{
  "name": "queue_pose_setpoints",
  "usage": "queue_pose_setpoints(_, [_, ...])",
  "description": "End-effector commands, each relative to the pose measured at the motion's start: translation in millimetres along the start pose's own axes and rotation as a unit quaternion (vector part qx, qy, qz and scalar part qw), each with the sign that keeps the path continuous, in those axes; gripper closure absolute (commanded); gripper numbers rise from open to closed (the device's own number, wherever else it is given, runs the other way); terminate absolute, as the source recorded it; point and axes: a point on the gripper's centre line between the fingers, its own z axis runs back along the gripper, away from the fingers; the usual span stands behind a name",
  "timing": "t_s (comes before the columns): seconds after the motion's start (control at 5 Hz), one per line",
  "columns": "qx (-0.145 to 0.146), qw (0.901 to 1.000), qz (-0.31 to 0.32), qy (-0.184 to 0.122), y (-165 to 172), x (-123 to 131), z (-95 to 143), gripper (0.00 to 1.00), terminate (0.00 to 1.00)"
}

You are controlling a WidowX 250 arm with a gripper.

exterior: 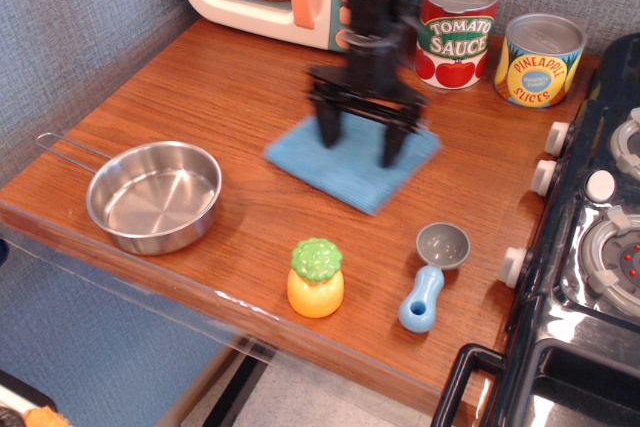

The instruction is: Move the blue towel between the bowl and microwave

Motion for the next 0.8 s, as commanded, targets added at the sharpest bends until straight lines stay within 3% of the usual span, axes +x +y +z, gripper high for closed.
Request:
queue_pose_setpoints(0.0, [0.012, 0.9997, 0.016, -0.016, 60, 4, 23, 0.0, 0.0])
queue_pose_setpoints(0.2, [0.005, 0.9998, 0.015, -0.014, 98, 4, 22, 0.0, 0.0])
queue_pose_setpoints(0.6, [-0.016, 0.9997, -0.005, -0.017, 121, 9, 10, 0.0, 0.0])
